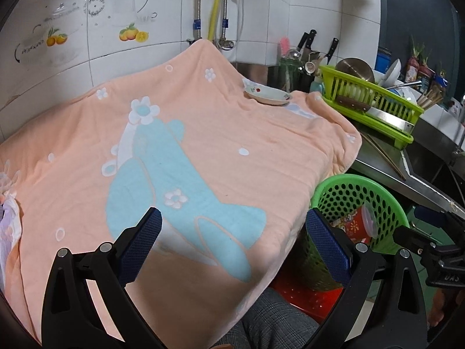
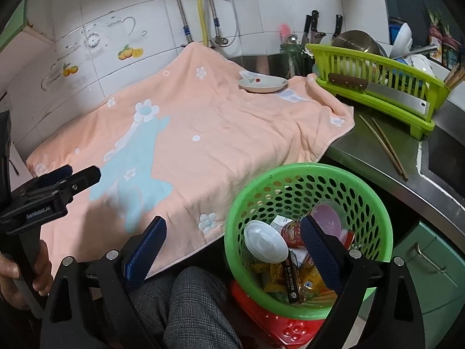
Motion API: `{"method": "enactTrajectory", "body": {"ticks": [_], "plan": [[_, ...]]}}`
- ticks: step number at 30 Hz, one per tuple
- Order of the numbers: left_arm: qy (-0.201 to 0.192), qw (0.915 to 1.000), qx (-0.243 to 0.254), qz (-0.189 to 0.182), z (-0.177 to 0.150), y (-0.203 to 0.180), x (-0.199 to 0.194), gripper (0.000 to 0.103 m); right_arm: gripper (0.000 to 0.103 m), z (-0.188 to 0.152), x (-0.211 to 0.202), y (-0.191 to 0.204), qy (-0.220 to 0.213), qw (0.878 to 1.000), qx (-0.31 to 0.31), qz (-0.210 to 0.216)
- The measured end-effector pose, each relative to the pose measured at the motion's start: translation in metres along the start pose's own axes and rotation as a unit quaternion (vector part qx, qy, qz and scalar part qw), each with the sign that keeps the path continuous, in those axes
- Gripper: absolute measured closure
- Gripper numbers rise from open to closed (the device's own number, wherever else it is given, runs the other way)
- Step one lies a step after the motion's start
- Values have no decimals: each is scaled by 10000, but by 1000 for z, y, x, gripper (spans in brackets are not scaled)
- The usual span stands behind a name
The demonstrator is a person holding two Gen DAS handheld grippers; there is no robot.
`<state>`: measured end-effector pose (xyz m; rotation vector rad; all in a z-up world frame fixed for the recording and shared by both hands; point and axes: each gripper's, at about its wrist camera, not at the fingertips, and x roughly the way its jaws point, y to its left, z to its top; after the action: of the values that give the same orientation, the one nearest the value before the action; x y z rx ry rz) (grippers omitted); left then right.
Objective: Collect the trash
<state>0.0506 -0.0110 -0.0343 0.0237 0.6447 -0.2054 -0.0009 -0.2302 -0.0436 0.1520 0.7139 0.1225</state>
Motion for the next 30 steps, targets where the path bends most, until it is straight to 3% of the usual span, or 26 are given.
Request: {"method": "enactTrajectory", "body": {"ticks": [30], "plan": [[-122, 9996, 121, 220, 0, -7, -5, 5, 12, 6, -5, -7, -74, 9992, 137, -368]]}}
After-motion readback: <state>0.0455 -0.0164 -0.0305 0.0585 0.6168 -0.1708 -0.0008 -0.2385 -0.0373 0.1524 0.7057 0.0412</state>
